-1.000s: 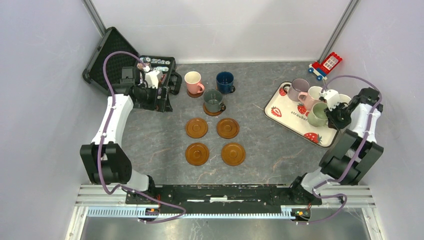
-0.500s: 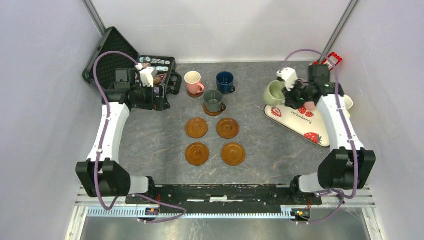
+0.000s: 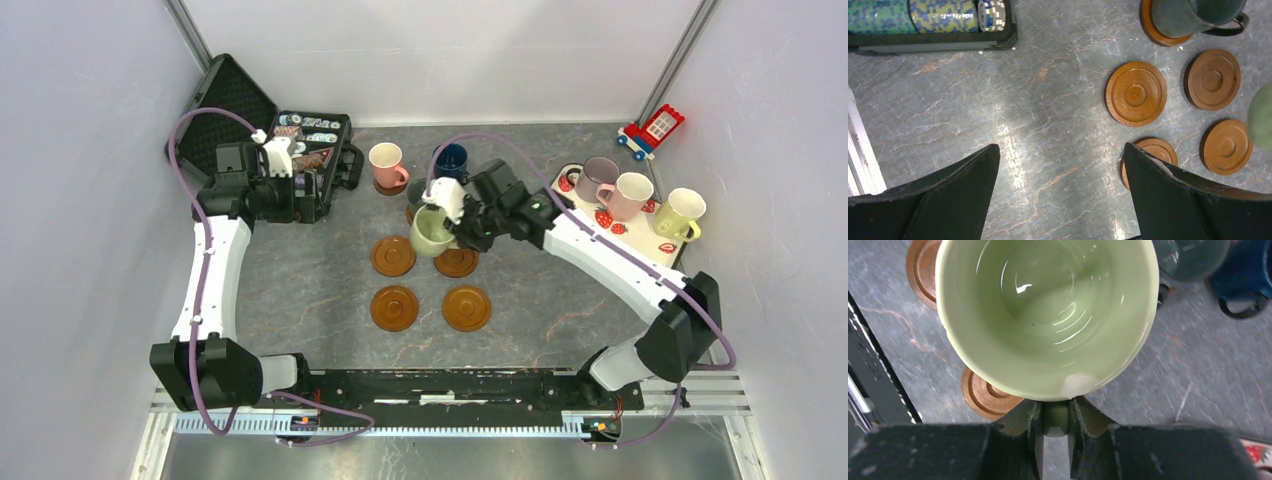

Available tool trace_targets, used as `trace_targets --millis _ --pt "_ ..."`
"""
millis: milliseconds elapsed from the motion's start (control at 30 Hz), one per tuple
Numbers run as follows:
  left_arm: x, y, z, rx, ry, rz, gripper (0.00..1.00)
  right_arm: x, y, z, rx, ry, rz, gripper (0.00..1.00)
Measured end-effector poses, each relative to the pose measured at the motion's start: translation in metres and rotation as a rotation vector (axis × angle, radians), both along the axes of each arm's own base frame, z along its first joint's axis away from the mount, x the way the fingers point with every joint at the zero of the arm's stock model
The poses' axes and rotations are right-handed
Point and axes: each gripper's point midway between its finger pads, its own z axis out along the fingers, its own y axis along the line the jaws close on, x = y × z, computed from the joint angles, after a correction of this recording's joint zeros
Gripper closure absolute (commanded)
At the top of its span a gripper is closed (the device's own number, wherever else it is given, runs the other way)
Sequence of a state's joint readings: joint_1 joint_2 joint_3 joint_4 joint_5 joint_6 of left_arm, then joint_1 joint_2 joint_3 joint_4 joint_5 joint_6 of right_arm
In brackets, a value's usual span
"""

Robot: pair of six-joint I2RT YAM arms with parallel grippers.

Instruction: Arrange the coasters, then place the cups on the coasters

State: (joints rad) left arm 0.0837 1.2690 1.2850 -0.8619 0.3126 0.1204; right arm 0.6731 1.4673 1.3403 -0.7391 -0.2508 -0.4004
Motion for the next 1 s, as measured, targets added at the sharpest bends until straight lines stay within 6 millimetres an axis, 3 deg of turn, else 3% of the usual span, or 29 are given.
trace_targets --millis 300,533,1000 --pt "0.001 0.024 -0.001 -0.022 0.022 0.158 0.0 -0.012 0.071 -0.037 0.002 0.022 -0.048 1.0" --pt "0.001 0.034 -0.002 -0.017 0.033 0.237 0.0 -0.01 0.102 -0.076 -0.067 0.048 -0.191 1.0" --pt "0.0 0.038 -0.006 -0.008 0.044 0.27 0.0 0.014 0.117 -0.089 -0.053 0.043 -0.439 1.0"
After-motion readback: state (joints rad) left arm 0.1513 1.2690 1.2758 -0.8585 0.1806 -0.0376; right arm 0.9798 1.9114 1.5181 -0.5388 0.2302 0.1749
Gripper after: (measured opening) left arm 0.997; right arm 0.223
